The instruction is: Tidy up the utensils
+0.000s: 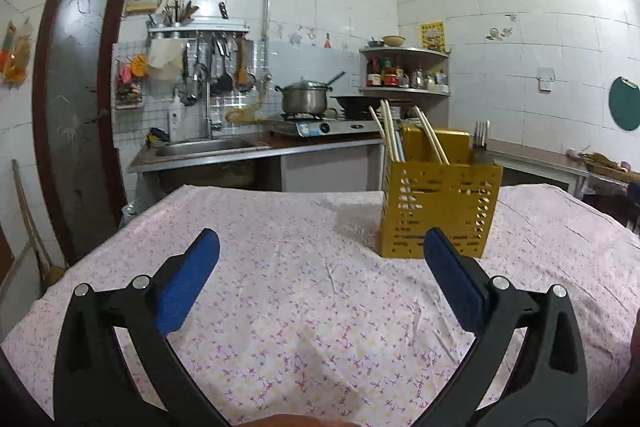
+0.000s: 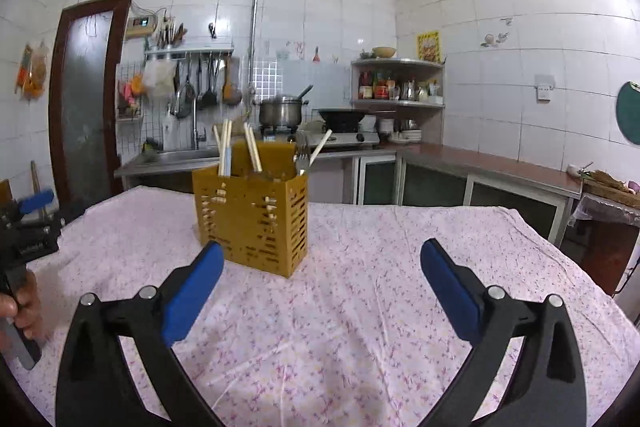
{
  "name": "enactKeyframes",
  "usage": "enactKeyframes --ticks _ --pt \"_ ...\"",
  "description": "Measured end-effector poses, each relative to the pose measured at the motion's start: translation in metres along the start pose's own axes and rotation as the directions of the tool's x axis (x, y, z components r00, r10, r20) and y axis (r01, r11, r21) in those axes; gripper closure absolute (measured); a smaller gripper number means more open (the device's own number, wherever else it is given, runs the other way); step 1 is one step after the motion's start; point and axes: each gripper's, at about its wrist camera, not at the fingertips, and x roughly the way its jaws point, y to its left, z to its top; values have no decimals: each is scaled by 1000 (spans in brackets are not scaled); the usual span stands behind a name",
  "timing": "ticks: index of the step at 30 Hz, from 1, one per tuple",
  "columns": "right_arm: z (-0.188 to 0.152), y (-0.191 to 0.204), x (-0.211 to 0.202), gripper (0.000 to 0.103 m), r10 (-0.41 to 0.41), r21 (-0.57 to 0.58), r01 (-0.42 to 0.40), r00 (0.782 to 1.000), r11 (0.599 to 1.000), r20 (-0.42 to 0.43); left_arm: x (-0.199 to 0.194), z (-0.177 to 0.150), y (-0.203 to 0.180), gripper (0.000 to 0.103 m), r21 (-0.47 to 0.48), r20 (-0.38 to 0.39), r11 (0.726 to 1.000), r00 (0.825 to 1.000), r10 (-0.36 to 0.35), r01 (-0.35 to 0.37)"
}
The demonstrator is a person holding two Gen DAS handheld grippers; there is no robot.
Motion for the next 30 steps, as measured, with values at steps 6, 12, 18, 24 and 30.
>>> enactKeyframes --ticks 6,12,18,24,30 --pt "0 3 -7 5 -40 -52 42 999 998 31 -15 9 0 4 14 84 998 995 55 -56" --pt "-1 -6 -2 5 7 10 -6 1000 1000 -22 -14 16 12 4 -55 56 998 998 22 -19" --pt "-3 -9 4 5 6 29 -5 999 1000 -52 -6 14 17 4 -73 5 997 1000 -7 8" --pt "-1 -10 5 5 7 35 -6 999 999 -46 -3 11 15 4 -66 -13 998 1000 -16 15" --pt "1 -15 4 5 9 58 -7 999 998 -44 -3 10 12 4 -51 -7 999 1000 -8 7"
